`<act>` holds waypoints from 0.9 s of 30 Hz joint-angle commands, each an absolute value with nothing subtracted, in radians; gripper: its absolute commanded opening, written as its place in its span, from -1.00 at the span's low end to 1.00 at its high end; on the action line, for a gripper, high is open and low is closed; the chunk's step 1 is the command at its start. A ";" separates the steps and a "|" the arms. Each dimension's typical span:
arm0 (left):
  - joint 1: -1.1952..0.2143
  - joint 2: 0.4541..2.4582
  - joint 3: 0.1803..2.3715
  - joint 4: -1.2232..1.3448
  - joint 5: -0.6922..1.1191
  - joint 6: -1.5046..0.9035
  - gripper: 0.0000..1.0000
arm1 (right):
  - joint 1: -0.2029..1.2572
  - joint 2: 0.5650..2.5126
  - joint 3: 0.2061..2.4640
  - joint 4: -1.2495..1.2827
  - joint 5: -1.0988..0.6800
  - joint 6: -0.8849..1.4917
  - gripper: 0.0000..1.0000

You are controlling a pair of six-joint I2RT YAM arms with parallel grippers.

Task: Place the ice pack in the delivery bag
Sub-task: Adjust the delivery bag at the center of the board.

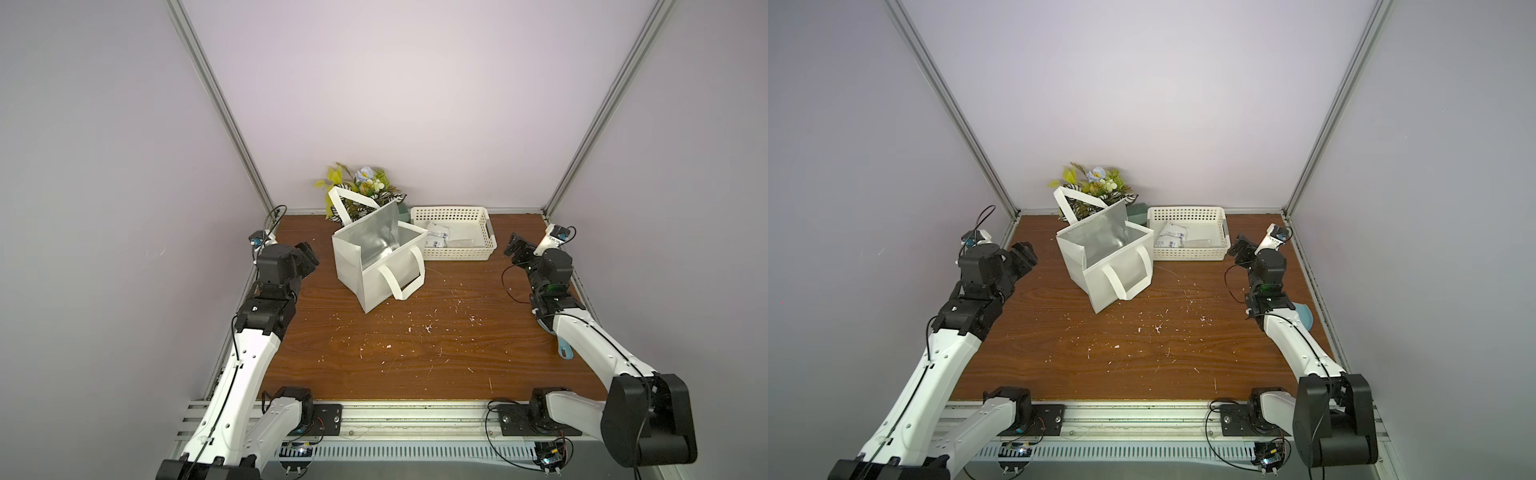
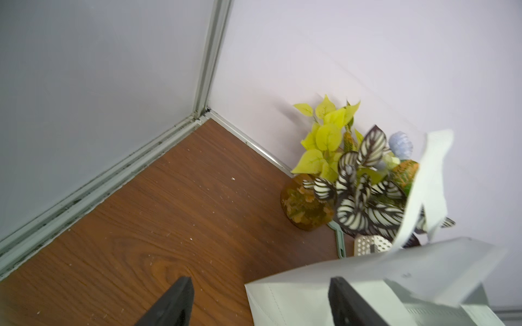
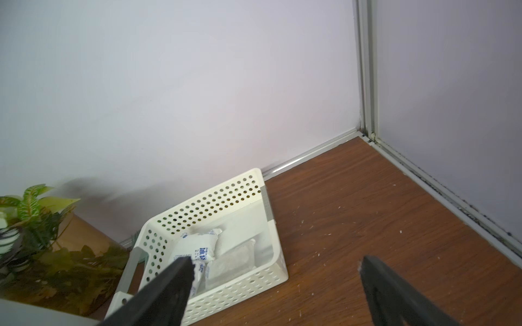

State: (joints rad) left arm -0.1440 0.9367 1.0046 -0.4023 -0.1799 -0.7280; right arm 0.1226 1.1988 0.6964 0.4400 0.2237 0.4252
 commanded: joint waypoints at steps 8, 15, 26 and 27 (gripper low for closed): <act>-0.488 1.091 1.231 -0.709 -0.214 -0.936 0.41 | 0.224 1.246 0.775 0.389 0.320 0.379 0.98; -0.541 1.226 1.310 -0.742 -0.240 -0.927 0.44 | 0.270 1.320 0.846 0.336 0.328 0.347 0.99; -0.531 1.299 1.314 -0.778 -0.411 -0.815 -0.30 | 0.325 1.646 1.189 0.109 0.240 0.310 0.99; -0.528 1.297 1.314 -0.779 -0.411 -0.807 -0.42 | 0.327 1.688 1.237 0.080 0.216 0.307 0.99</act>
State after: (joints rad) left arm -0.5304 1.2964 1.2907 -0.7471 -0.3492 -0.8627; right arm 0.3241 1.6211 1.1358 0.1810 0.2760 0.3267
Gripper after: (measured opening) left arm 0.318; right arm 0.993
